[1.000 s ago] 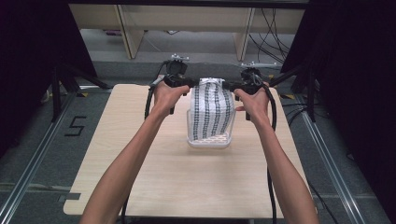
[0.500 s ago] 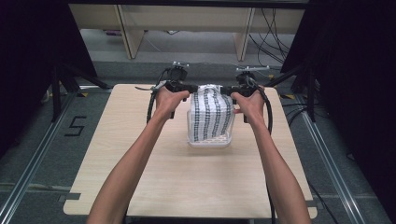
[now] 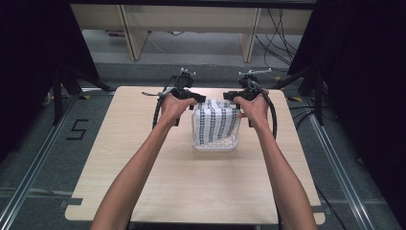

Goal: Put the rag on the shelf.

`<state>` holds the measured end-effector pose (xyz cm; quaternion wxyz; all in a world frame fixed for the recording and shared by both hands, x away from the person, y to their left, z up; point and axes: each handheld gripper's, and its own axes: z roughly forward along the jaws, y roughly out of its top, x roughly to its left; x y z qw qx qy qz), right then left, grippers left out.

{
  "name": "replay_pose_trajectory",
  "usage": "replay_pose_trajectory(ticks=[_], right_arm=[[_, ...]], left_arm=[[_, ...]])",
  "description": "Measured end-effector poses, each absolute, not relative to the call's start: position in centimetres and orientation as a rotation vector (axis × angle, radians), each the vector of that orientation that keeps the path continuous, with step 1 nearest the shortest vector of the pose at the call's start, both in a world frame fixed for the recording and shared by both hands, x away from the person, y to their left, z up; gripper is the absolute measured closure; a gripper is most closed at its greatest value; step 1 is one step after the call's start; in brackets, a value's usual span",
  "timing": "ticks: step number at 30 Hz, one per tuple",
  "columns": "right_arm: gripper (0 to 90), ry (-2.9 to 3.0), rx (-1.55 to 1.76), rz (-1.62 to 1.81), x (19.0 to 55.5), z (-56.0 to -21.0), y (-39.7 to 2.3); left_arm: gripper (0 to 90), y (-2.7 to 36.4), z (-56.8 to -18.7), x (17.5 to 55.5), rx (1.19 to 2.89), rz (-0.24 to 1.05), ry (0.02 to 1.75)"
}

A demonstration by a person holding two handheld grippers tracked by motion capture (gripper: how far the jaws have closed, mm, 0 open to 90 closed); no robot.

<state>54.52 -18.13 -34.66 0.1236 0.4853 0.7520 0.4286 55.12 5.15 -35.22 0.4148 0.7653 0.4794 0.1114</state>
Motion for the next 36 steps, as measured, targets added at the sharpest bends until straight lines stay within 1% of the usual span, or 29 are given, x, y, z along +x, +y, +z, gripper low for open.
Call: replay_pose_trajectory(ticks=[2, 3, 14, 15, 18, 23, 28, 36], right_arm=[[68.2, 2.194, 1.405, 1.255, 54.4, -34.6, -18.1], [66.8, 2.183, 1.414, 1.266, 54.2, -34.4, -17.9], [61.2, 2.171, 1.348, 1.259, 53.4, -33.2, -19.4], [59.3, 2.162, 1.348, 1.254, 53.0, -32.9, -19.6], [57.7, 2.164, 1.326, 1.242, 52.3, -32.4, -19.8], [54.8, 2.18, 1.274, 1.241, 51.5, -31.7, -19.9], [53.2, 2.186, 1.244, 1.255, 50.9, -31.4, -19.8], [52.7, 2.216, 1.197, 1.25, 49.2, -31.1, -20.1]], left_arm=[[54.3, 5.2, -35.1, 55.1, 1.93, 0.28, 1.202], [51.9, 5.3, -35.0, 55.0, 1.929, 0.285, 1.209], [48.0, 6.7, -33.9, 54.0, 1.925, 0.287, 1.201], [46.6, 6.8, -33.8, 53.9, 1.928, 0.28, 1.201], [46.0, 7.2, -33.7, 53.5, 1.941, 0.288, 1.198], [44.9, 8.0, -33.5, 52.9, 1.948, 0.259, 1.189], [44.0, 8.8, -33.1, 52.2, 1.943, 0.246, 1.179], [41.3, 9.9, -32.1, 50.6, 1.945, 0.268, 1.146]])
